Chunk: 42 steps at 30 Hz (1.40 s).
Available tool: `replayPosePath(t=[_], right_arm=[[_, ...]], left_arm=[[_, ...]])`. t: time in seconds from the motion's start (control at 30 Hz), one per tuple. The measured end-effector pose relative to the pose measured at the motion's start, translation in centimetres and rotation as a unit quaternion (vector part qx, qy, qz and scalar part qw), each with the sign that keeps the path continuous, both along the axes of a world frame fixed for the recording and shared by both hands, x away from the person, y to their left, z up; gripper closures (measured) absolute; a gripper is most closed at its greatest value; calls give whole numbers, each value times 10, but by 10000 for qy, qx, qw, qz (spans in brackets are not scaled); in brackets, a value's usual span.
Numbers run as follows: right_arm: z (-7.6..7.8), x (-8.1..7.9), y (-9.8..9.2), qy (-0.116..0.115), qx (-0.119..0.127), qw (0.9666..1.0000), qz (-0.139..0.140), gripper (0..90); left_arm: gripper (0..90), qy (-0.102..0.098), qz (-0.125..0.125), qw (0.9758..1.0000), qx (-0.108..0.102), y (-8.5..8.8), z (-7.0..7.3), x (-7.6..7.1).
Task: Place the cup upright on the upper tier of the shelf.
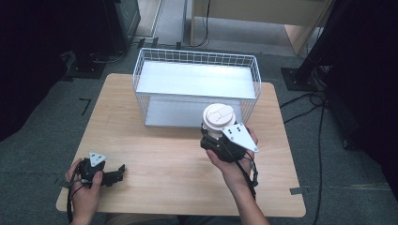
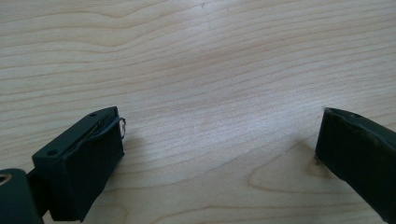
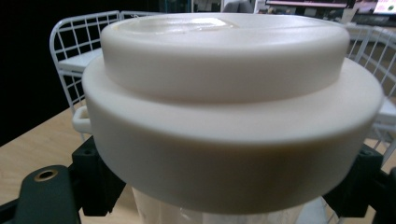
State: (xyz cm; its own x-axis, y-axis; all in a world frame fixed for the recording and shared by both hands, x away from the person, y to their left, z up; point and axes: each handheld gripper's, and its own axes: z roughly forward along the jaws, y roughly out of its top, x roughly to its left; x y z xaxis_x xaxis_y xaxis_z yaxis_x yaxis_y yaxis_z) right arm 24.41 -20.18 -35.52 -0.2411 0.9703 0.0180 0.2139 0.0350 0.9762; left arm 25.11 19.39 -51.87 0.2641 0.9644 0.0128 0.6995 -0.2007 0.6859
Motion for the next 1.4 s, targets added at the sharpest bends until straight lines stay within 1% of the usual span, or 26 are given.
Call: replayPosePath(t=[0.13,0.27,0.33,0.47,0.63,0.73,0.83,0.93,1.13,1.4], right_arm=[[7,4,-1,-117,34,9999,-75,160],[11,8,-2,-264,78,9994,-218,160],[14,11,-3,-366,40,9989,-281,161],[20,15,-4,-451,-11,9982,-387,160],[27,21,-7,-611,24,9969,-485,158],[30,25,-10,-682,-8,9960,-572,158],[33,28,-12,-683,0,9962,-535,158],[35,32,-13,-701,23,9958,-586,158],[44,40,-13,-819,79,9949,-583,157],[58,51,-7,-987,0,9935,-574,157]], left_arm=[[13,-1,1,10000,1,0,0,0],[13,0,1,10000,0,0,0,0],[13,0,-1,10000,1,0,0,0],[13,-1,0,10000,1,0,0,0],[13,1,-1,10000,2,0,0,0],[13,1,0,10000,0,0,0,0],[13,0,0,10000,1,0,0,0],[13,1,0,10000,2,0,0,0],[13,0,1,10000,1,0,0,0],[13,0,-1,10000,3,0,0,0]])
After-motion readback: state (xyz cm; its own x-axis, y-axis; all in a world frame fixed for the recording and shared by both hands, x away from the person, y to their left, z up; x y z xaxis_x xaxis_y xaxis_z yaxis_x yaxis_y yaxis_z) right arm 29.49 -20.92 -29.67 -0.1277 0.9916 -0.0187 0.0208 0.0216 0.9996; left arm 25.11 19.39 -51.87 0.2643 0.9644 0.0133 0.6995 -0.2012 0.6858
